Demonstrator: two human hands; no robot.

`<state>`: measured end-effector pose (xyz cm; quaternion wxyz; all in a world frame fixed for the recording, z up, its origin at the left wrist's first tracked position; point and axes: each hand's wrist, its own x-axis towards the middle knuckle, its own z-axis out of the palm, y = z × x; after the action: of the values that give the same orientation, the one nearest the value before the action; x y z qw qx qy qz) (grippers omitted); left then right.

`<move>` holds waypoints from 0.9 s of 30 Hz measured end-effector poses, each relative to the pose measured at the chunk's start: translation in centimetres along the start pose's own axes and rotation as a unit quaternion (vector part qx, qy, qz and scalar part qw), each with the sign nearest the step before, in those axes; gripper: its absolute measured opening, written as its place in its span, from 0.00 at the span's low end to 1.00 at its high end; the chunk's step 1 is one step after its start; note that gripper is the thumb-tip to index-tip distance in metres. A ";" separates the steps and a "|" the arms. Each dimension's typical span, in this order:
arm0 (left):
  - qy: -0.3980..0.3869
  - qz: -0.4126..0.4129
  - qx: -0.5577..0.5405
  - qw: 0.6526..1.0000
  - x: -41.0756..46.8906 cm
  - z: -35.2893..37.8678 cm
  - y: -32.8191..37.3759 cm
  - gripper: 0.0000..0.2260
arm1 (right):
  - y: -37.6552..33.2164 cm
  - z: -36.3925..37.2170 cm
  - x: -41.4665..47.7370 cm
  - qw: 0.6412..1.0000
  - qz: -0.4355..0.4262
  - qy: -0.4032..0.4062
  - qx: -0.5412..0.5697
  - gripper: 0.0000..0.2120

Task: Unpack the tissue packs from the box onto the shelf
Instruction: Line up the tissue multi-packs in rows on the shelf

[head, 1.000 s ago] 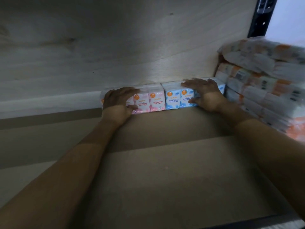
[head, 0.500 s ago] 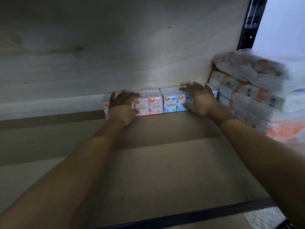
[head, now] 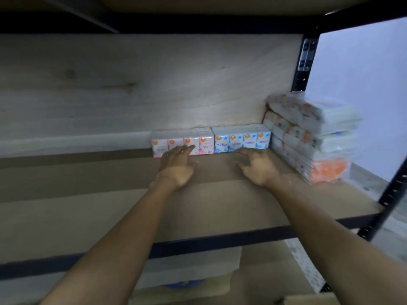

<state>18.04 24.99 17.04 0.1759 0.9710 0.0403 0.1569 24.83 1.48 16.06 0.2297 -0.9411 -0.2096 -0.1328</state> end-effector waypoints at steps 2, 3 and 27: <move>-0.012 -0.006 -0.014 1.000 -2.4 -0.3 1.0 0.25 | -0.6 -0.4 -2.1 1.000 0.016 -0.009 -0.001 0.22; -0.011 -0.004 -0.021 1.000 -3.7 -0.5 1.6 0.25 | -1.0 -0.7 -3.3 1.000 0.020 -0.011 0.006 0.22; -0.131 0.141 -0.284 0.939 -25.7 10.6 17.6 0.17 | 6.1 -4.0 -34.5 0.982 0.178 0.053 0.019 0.18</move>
<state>-2.47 1.62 6.37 0.4243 0.8883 -0.1665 0.0559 -3.28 -16.91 5.20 0.2780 -0.9505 -0.0288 -0.1360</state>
